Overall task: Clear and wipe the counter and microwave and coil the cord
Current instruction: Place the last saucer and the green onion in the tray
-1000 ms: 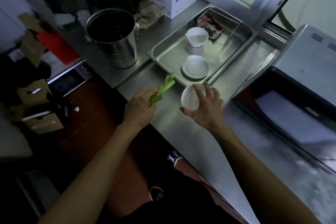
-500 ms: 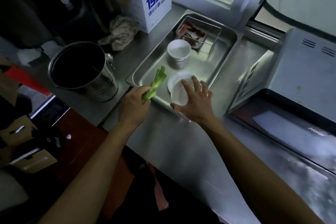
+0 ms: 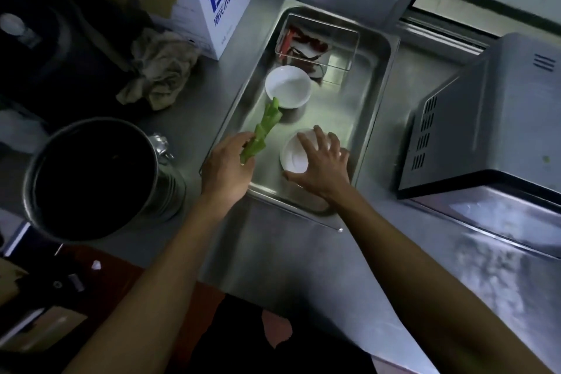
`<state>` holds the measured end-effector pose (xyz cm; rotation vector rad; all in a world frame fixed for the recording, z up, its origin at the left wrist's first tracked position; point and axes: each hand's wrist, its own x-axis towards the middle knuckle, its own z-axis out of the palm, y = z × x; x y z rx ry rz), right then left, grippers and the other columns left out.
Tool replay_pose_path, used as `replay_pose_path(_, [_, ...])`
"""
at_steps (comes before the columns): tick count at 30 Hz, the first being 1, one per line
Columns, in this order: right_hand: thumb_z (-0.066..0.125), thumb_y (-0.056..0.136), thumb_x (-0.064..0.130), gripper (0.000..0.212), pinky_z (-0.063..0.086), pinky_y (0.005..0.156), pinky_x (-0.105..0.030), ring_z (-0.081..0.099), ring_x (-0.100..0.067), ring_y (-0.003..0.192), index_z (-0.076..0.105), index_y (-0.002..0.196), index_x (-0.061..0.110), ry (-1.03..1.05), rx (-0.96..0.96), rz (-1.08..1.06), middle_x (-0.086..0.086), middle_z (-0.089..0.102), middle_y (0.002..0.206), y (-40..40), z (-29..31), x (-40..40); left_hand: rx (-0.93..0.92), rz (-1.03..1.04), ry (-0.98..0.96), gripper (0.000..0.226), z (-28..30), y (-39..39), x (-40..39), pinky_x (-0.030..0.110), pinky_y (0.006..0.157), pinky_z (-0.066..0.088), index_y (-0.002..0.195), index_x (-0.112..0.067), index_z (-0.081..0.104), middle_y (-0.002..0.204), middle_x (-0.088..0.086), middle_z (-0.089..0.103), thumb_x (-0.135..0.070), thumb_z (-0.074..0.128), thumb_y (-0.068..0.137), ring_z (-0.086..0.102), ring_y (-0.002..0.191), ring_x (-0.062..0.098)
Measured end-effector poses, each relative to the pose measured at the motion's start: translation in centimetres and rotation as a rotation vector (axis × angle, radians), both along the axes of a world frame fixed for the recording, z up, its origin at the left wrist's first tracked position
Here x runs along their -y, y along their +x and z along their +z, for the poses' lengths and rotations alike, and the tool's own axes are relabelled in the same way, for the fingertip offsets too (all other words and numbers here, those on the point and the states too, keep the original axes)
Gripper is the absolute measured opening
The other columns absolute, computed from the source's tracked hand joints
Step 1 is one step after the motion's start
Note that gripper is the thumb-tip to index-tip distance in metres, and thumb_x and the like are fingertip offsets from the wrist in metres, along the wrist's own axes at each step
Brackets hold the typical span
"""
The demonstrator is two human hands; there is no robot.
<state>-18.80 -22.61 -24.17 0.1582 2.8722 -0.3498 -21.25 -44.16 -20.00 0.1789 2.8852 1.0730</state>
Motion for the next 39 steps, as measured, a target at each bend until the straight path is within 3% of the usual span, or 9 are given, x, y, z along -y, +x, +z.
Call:
replay_pose_path(15, [0.063,0.071,0.076,0.101,0.019,0.113,-0.062,0.005,-0.039,0.148,0.019,0.152,0.035,0.009,0.094,-0.097,-0.003,0.002,0.165,-2.6,-2.4,1.3,0.069,-0.127,-0.036,0.036,-2.8,-3.5,0.4,0.035,0.069,0.053,0.117,-0.035,0.063,0.102,-0.009,0.064,-0.014,0.062,0.088,0.060,0.083,0.017])
replay_pose_path(21, [0.056,0.083,0.070,0.090,0.012,0.119,-0.060,-0.003,-0.034,0.152,0.016,0.155,0.034,-0.028,0.079,-0.109,-0.003,-0.002,0.167,-1.7,-1.6,0.5,0.069,-0.164,-0.059,0.031,-2.9,-3.9,-1.0,0.037,0.068,0.053,0.117,-0.034,0.064,0.102,-0.010,0.064,-0.018,0.060,0.090,0.060,0.081,0.017])
replay_pose_path(27, [0.056,0.091,0.051,0.074,0.018,0.120,-0.052,0.010,-0.034,0.152,0.026,0.154,0.028,-0.032,-0.068,-0.159,-0.008,0.012,0.166,1.4,0.2,-1.6,0.103,-0.279,-0.062,0.029,-2.6,-3.8,-4.5,0.035,0.072,0.048,0.120,-0.032,0.062,0.103,-0.005,0.062,-0.024,0.053,0.094,0.058,0.090,0.019])
replay_pose_path(33, [0.062,0.091,0.036,0.068,0.022,0.118,-0.055,0.015,-0.036,0.151,0.034,0.152,0.023,-0.017,-0.117,-0.215,-0.013,0.022,0.163,4.4,1.3,-2.9,0.113,-0.386,-0.084,0.042,-3.5,-3.0,-9.1,0.040,0.078,0.050,0.128,-0.024,0.059,0.109,0.003,0.061,-0.017,0.065,0.087,0.057,0.099,0.025])
replay_pose_path(39, [0.059,0.093,0.037,0.062,0.021,0.117,-0.050,0.020,-0.036,0.147,0.036,0.149,0.022,-0.029,-0.153,-0.274,-0.015,0.026,0.158,6.7,2.0,-4.0,0.108,-0.434,-0.165,0.041,-5.2,-2.2,-11.5,0.045,0.083,0.052,0.127,-0.020,0.061,0.120,0.009,0.059,-0.011,0.060,0.087,0.057,0.108,0.032])
